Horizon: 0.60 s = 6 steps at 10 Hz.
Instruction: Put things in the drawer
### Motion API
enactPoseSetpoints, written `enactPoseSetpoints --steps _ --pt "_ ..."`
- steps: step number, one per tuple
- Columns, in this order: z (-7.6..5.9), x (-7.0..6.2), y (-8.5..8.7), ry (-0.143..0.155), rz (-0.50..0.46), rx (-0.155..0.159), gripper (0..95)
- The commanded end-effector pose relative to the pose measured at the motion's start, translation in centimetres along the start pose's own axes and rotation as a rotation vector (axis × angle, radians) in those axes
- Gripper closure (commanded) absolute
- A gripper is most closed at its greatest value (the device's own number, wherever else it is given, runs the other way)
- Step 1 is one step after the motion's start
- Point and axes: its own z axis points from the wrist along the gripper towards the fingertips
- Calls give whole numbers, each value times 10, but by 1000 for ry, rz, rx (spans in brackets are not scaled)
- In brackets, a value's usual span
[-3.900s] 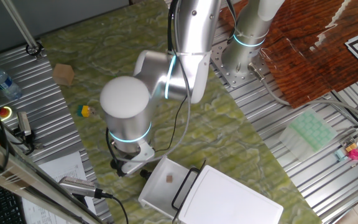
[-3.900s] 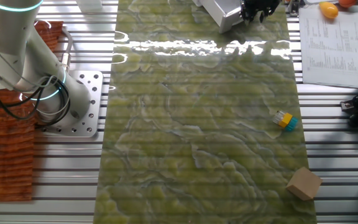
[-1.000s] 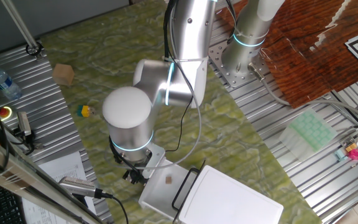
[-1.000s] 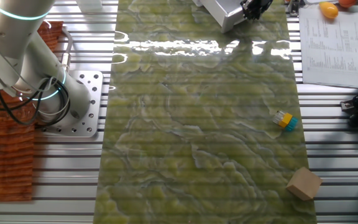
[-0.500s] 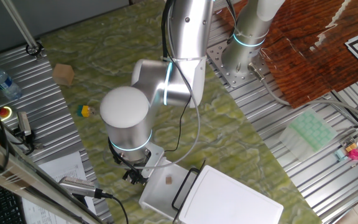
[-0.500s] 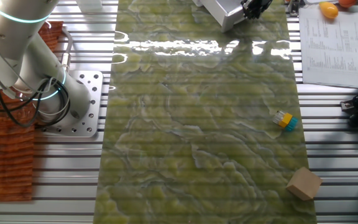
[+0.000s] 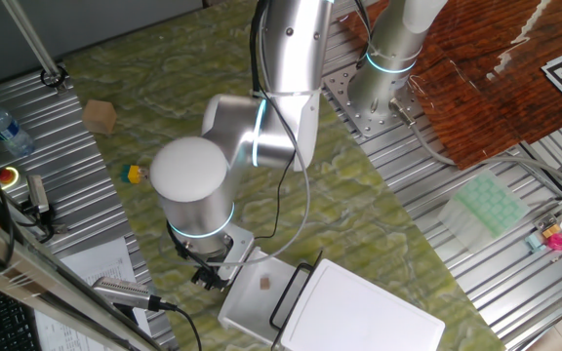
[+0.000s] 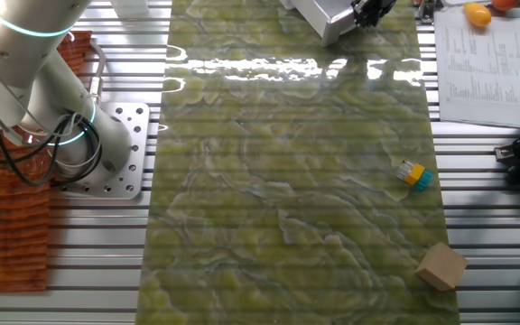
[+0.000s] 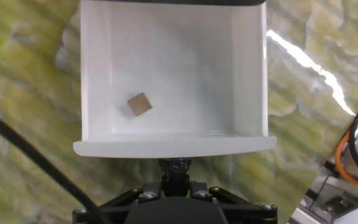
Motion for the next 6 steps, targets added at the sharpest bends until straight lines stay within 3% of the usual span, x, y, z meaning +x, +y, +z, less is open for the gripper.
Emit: enactPoseSetpoints --steps 1,6 --pt "0 -1 0 1 -2 -4 950" --pt "-2 -8 -4 1 -12 -16 950"
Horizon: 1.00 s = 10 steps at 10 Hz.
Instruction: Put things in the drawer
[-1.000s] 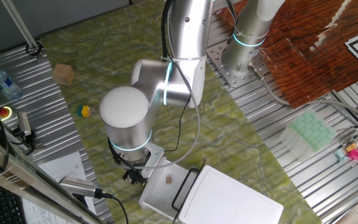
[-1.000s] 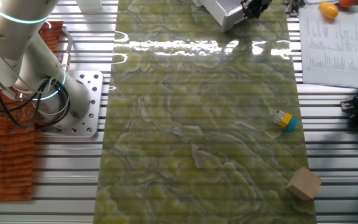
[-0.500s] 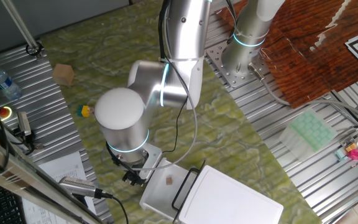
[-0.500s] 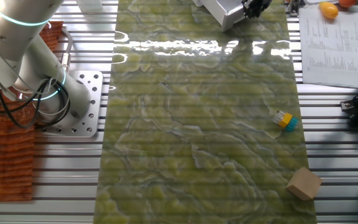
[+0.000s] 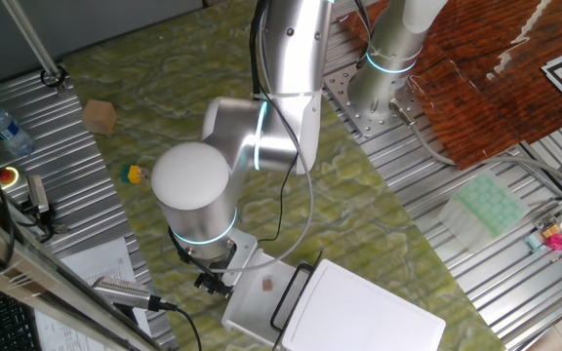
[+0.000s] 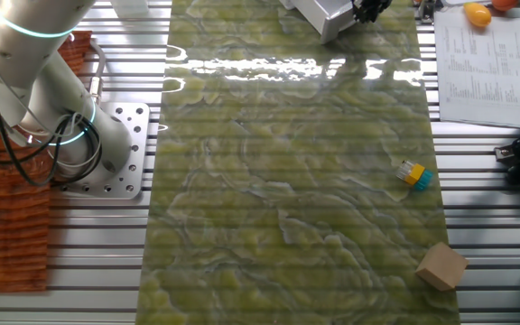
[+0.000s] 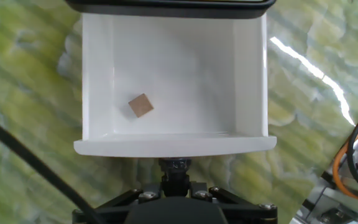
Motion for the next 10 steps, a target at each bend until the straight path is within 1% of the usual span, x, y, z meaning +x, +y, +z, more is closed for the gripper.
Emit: enactPoseSetpoints --steps 1,7,10 --pt "0 -1 0 -3 -5 -3 950" --pt "-3 -6 -2 -19 -14 -19 950" --pt "-4 -8 -3 -20 -16 -24 950"
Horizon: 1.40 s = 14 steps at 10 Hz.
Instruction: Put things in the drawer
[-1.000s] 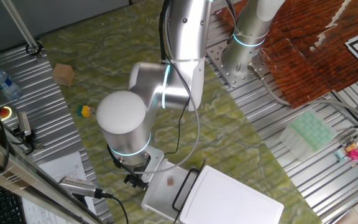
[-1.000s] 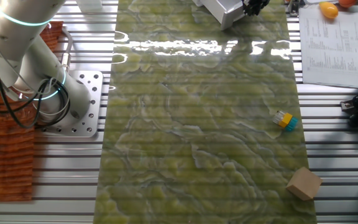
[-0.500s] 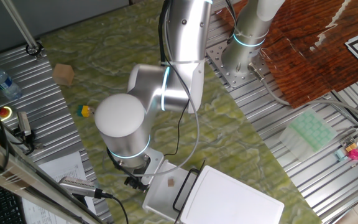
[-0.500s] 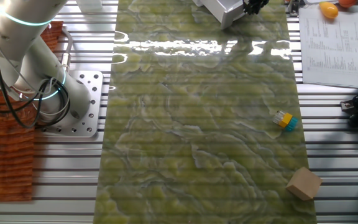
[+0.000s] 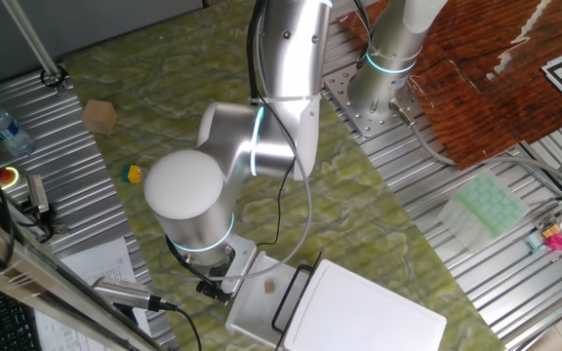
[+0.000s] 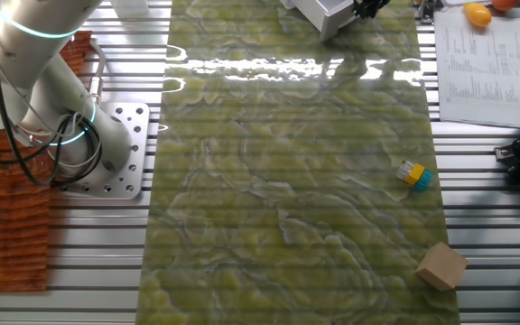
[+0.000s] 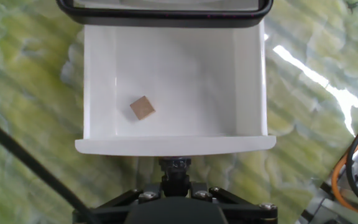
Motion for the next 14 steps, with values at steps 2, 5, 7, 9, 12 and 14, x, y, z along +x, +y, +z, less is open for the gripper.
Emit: enactPoseSetpoints --steps 2,5,7,9,12,14 --pt "1 -2 -2 -5 -1 -6 950" --pt "0 -5 -3 -12 -1 -14 950" --pt "0 -8 -4 -15 0 -17 950" --pt "-1 -12 -6 -15 0 -23 950" --pt "0 -15 -7 -18 1 -26 950" --pt "-1 -17 -7 -22 7 -33 950"
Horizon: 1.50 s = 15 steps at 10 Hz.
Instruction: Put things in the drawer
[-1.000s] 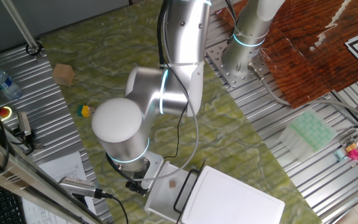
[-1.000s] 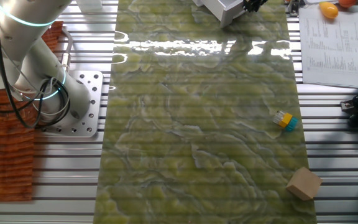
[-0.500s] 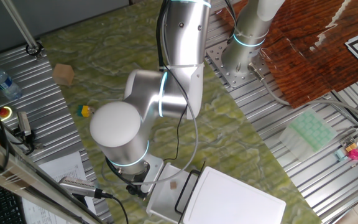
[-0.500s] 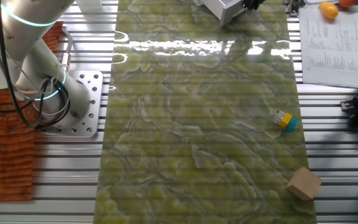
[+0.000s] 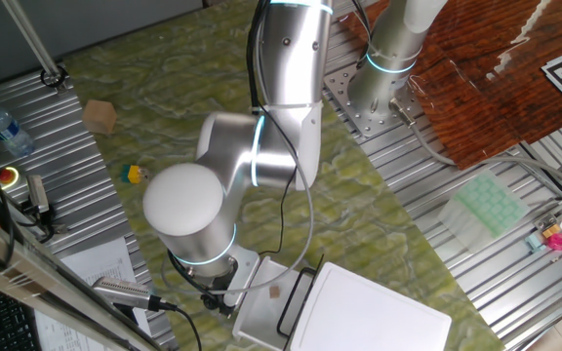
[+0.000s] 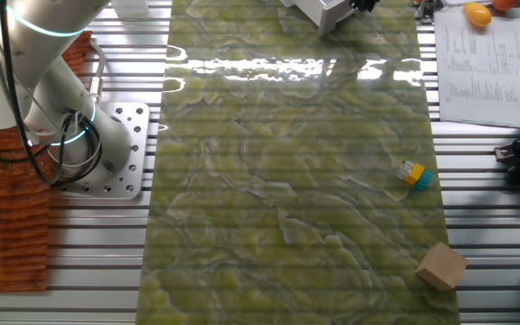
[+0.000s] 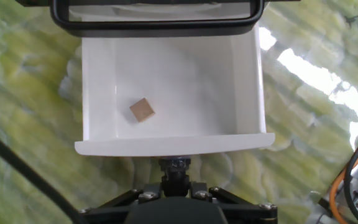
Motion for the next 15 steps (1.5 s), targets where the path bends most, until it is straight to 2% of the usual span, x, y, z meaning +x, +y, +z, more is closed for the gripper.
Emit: enactPoseSetpoints --steps 1,4,6,10,15 --pt "-1 -2 -1 -9 9 -10 950" --pt "1 -4 1 -21 7 -14 950" --pt "4 -9 3 -49 15 -11 950" --pt "0 -18 1 -47 18 -23 950" --pt "7 -24 1 -50 23 -21 950"
